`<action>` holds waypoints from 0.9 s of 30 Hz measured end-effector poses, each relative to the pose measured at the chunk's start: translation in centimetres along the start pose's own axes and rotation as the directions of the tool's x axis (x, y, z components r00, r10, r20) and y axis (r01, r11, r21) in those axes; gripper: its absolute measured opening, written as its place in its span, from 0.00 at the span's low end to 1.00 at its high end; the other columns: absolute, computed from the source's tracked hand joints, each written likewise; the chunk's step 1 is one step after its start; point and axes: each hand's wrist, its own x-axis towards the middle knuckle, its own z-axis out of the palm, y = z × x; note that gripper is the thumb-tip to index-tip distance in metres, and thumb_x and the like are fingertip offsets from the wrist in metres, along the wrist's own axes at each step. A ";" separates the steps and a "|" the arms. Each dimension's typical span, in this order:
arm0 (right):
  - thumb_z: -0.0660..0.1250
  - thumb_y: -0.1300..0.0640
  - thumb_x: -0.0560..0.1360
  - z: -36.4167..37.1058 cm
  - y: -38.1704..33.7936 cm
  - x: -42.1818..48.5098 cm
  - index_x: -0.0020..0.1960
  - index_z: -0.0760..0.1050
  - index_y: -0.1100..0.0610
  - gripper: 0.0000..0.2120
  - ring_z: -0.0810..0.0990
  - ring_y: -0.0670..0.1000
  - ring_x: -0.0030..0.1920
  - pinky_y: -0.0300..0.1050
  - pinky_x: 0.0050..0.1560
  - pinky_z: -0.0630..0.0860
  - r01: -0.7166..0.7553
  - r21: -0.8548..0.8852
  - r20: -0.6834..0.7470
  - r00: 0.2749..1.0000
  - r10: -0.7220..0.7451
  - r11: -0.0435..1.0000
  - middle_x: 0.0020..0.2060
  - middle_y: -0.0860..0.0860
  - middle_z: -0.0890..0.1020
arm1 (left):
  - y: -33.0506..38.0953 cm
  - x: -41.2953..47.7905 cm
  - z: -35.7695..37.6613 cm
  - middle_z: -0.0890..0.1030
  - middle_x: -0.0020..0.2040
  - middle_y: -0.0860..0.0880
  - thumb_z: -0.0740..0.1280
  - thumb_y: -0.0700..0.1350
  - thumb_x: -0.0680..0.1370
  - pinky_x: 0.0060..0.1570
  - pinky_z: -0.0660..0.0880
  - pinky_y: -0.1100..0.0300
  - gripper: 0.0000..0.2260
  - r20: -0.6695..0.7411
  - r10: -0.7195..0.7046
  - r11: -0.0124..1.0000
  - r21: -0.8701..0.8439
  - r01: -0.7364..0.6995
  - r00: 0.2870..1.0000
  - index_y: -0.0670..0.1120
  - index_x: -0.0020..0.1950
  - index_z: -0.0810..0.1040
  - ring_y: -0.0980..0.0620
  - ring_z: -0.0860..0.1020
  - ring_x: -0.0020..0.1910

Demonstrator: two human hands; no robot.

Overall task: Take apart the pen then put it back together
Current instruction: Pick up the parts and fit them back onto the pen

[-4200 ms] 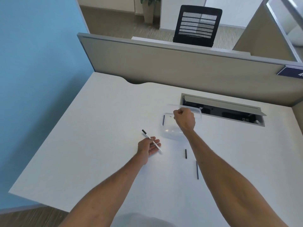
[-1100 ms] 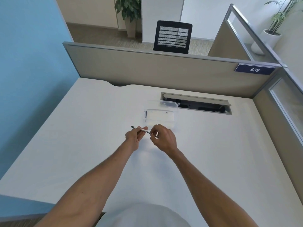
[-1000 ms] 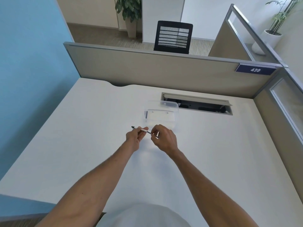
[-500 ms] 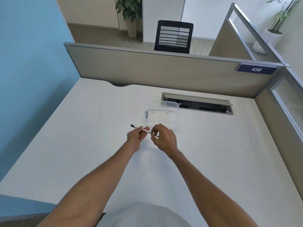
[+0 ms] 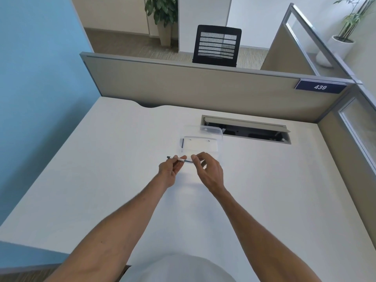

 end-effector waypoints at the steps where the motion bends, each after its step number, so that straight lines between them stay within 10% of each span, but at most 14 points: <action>1: 0.62 0.35 0.85 0.0 -0.2 0.0 0.46 0.78 0.45 0.18 0.83 0.43 0.43 0.48 0.45 0.80 -0.001 -0.001 0.006 1.000 0.001 1.000 0.43 0.40 0.84 | -0.1 0.0 0.0 0.90 0.40 0.40 0.65 0.35 0.86 0.36 0.85 0.62 0.02 0.002 -0.004 1.000 -0.005 0.004 1.000 0.38 0.56 0.77 0.49 0.90 0.37; 14: 0.50 0.36 0.89 -0.3 1.8 0.8 0.46 0.82 0.48 0.28 0.83 0.43 0.44 0.47 0.48 0.78 -0.192 0.025 0.018 0.981 0.191 0.981 0.42 0.40 0.87 | -0.1 0.3 -0.3 0.90 0.41 0.40 0.65 0.35 0.86 0.38 0.86 0.60 0.01 0.000 -0.028 0.999 -0.042 0.028 1.000 0.38 0.56 0.76 0.48 0.90 0.38; 27: 0.64 0.60 0.79 0.1 8.5 0.2 0.52 0.80 0.50 0.08 0.82 0.55 0.48 0.47 0.46 0.75 -0.467 -0.188 0.030 0.876 0.481 0.864 0.50 0.46 0.86 | -0.1 0.8 -1.1 0.88 0.54 0.36 0.64 0.36 0.86 0.41 0.88 0.55 0.04 -0.027 -0.010 0.999 0.040 0.011 1.000 0.40 0.59 0.77 0.44 0.90 0.41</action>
